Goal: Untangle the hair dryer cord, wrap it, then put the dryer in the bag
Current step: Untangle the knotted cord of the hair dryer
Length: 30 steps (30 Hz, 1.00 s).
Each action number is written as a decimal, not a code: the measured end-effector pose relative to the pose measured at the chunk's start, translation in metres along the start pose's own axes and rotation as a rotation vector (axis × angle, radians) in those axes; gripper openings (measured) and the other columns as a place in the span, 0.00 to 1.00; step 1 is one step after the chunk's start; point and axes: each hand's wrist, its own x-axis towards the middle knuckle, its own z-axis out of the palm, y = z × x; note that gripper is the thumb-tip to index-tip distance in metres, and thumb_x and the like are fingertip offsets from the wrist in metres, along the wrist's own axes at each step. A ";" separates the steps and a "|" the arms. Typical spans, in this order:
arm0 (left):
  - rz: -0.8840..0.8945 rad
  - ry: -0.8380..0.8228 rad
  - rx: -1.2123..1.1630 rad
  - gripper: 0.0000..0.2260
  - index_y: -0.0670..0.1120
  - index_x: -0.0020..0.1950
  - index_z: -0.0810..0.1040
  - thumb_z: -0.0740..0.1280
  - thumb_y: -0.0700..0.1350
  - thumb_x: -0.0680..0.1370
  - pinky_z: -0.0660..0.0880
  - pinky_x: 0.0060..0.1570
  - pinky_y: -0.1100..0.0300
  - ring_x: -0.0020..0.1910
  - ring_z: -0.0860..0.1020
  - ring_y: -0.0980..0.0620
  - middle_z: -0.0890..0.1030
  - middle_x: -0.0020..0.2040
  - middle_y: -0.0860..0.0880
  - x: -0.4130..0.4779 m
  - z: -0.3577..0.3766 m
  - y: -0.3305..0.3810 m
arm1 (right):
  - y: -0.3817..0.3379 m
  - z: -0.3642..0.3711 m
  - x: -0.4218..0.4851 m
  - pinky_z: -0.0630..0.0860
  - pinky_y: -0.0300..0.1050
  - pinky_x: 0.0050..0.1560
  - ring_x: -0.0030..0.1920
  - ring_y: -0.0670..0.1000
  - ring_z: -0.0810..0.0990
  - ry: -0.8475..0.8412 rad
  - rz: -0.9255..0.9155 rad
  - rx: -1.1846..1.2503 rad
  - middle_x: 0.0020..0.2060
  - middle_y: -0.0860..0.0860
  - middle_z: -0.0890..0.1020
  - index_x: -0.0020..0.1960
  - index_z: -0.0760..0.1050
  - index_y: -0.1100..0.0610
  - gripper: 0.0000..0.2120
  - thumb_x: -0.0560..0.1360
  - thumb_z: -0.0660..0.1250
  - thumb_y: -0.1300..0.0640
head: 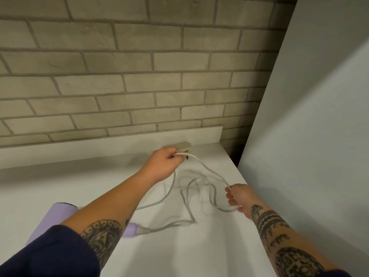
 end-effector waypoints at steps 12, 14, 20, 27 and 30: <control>0.289 -0.379 0.291 0.08 0.51 0.53 0.85 0.66 0.50 0.81 0.73 0.61 0.57 0.58 0.76 0.58 0.81 0.52 0.56 -0.062 0.053 -0.054 | -0.020 0.057 -0.036 0.76 0.46 0.58 0.52 0.46 0.82 -0.311 -0.565 -0.281 0.47 0.46 0.85 0.49 0.81 0.48 0.15 0.81 0.61 0.41; 0.264 -0.327 0.151 0.07 0.51 0.52 0.86 0.68 0.46 0.79 0.73 0.62 0.61 0.59 0.78 0.60 0.84 0.54 0.57 -0.077 0.053 -0.059 | -0.013 0.070 -0.040 0.77 0.49 0.56 0.48 0.48 0.83 -0.366 -0.547 -0.409 0.43 0.48 0.85 0.44 0.79 0.49 0.24 0.80 0.55 0.33; -0.061 -0.162 -0.202 0.07 0.48 0.48 0.88 0.70 0.40 0.79 0.76 0.54 0.65 0.49 0.84 0.60 0.88 0.45 0.56 -0.114 0.015 -0.075 | 0.035 0.098 -0.034 0.76 0.52 0.54 0.43 0.46 0.80 -0.138 -0.553 -0.530 0.38 0.43 0.82 0.40 0.75 0.44 0.19 0.78 0.55 0.35; -0.175 0.088 0.125 0.14 0.61 0.46 0.80 0.66 0.40 0.79 0.77 0.54 0.61 0.50 0.82 0.59 0.85 0.47 0.59 -0.127 -0.055 -0.143 | 0.049 0.117 -0.038 0.70 0.49 0.57 0.53 0.54 0.80 0.106 -0.520 -0.405 0.48 0.46 0.83 0.51 0.79 0.46 0.12 0.83 0.57 0.47; -0.161 -0.059 0.413 0.08 0.62 0.44 0.76 0.61 0.49 0.73 0.77 0.54 0.53 0.50 0.79 0.58 0.81 0.47 0.60 -0.136 -0.089 -0.173 | 0.033 0.125 -0.045 0.70 0.54 0.65 0.60 0.57 0.77 0.253 -0.434 -0.104 0.60 0.52 0.80 0.61 0.76 0.51 0.11 0.83 0.58 0.53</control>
